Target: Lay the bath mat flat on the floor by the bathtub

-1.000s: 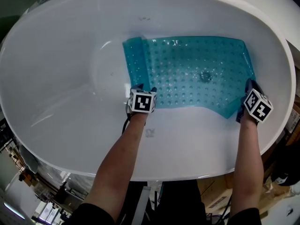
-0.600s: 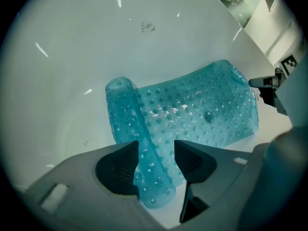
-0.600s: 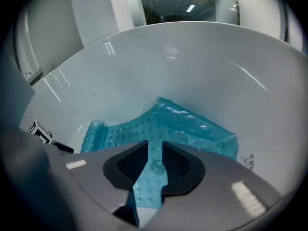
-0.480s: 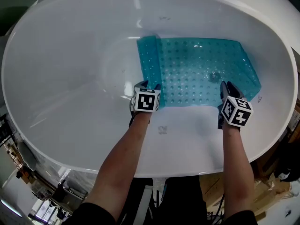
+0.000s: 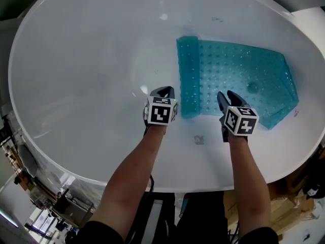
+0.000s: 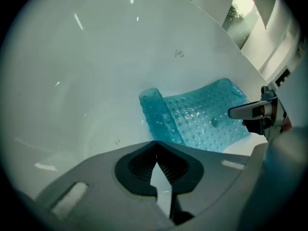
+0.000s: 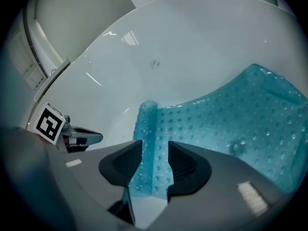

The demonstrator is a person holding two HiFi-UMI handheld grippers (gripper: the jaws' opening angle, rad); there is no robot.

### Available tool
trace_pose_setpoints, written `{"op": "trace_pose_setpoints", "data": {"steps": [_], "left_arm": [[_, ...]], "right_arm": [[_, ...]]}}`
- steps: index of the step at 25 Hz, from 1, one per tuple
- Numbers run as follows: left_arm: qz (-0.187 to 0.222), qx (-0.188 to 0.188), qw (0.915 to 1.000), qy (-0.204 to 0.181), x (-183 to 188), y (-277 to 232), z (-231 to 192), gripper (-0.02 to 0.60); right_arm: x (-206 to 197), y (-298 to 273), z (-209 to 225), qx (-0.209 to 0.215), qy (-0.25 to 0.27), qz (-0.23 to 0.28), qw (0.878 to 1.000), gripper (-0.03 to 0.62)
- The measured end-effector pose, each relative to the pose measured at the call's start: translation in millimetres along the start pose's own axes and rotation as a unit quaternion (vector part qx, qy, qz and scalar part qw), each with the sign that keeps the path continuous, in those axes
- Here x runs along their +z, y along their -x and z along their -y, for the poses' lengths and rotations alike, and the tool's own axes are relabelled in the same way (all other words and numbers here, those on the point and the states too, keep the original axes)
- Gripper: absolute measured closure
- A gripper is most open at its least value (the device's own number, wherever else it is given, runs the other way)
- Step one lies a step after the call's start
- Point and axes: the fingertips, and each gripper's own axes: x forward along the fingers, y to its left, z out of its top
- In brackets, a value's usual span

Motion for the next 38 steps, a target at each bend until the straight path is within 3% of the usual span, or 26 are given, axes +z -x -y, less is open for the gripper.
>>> {"op": "trace_pose_setpoints", "data": {"steps": [11,18,25,32,35,38], "left_arm": [[-0.003,-0.027,0.9994,0.021,-37.6,-10.2,-49.7,0.577],[0.0,-0.043,0.999,0.009,-46.8,-28.2,-71.5,0.577],[-0.004,-0.045,0.999,0.009,-54.8,-41.0,-89.5,0.577],[-0.012,-0.048,0.9987,0.015,-68.3,-49.3,-90.4,0.577],[-0.011,-0.051,0.9985,0.014,-68.7,-48.3,-90.8,0.577],[-0.009,-0.052,0.9985,0.015,-68.5,-48.2,-93.2,0.577]], "right_arm": [[-63.4,-89.8,-51.1,0.048,-0.01,-0.066,0.997,0.3],[-85.5,-134.0,-47.2,0.055,-0.028,-0.079,0.995,0.258],[-91.9,-153.1,-35.9,0.086,-0.081,-0.081,0.99,0.228],[-97.4,-165.3,-53.6,0.12,-0.088,-0.086,0.985,0.231],[-97.9,-168.8,-62.4,0.114,-0.077,-0.086,0.987,0.267],[-97.1,-167.3,-62.7,0.107,-0.066,-0.085,0.988,0.349]]}}
